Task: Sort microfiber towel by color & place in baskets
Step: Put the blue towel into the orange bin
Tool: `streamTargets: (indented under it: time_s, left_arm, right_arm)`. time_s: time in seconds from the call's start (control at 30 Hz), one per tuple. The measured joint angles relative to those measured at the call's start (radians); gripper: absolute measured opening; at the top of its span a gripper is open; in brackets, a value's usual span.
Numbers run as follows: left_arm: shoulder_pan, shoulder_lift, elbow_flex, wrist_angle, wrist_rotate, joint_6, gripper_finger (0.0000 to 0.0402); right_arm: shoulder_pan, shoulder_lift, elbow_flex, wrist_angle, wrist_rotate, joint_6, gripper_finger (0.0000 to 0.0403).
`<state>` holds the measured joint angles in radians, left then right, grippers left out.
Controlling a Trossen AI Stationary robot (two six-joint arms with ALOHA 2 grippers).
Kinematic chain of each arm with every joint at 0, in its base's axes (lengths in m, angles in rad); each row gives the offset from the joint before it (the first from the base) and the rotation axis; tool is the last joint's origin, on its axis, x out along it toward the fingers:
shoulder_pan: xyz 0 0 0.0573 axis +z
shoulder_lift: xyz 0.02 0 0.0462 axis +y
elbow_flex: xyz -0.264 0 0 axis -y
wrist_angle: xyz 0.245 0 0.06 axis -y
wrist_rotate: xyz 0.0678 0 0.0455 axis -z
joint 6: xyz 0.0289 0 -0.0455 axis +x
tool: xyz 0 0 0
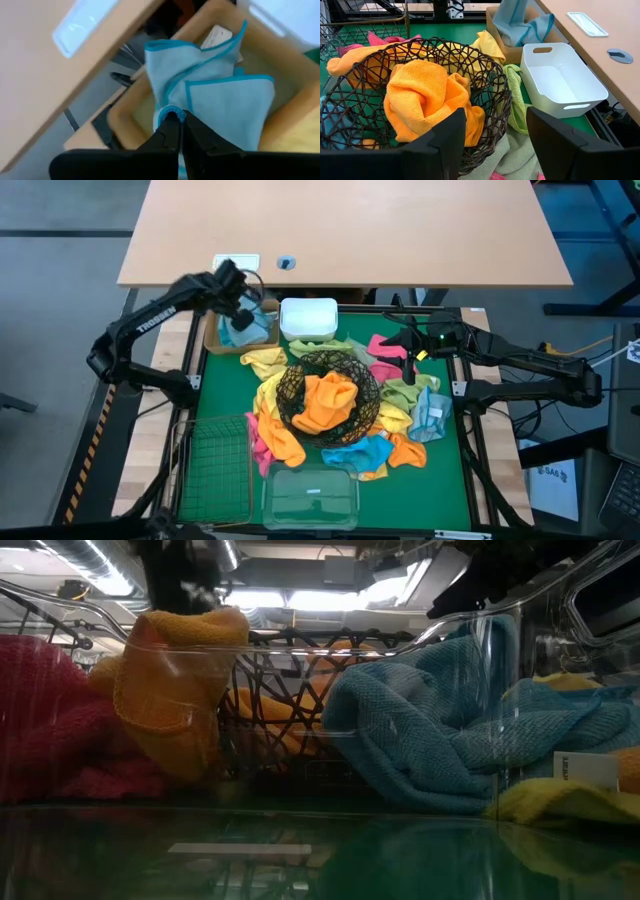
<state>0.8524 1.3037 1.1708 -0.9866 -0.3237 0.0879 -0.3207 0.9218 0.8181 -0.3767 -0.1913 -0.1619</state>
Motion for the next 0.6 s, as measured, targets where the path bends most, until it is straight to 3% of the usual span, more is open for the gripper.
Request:
streamTargets:
  time_s: [0.3,0.6]
  left_arm:
    - [0.000,0.000,-0.302,0.223,0.001,0.038,0.0000]
    - [0.000,0.000,-0.370,0.242,-0.007,0.038,0.0030]
  right_arm:
    - [0.000,0.000,0.000,-0.001,0.000,0.000,0.0207]
    - [0.000,0.000,0.000,-0.001,0.000,0.000,0.0207]
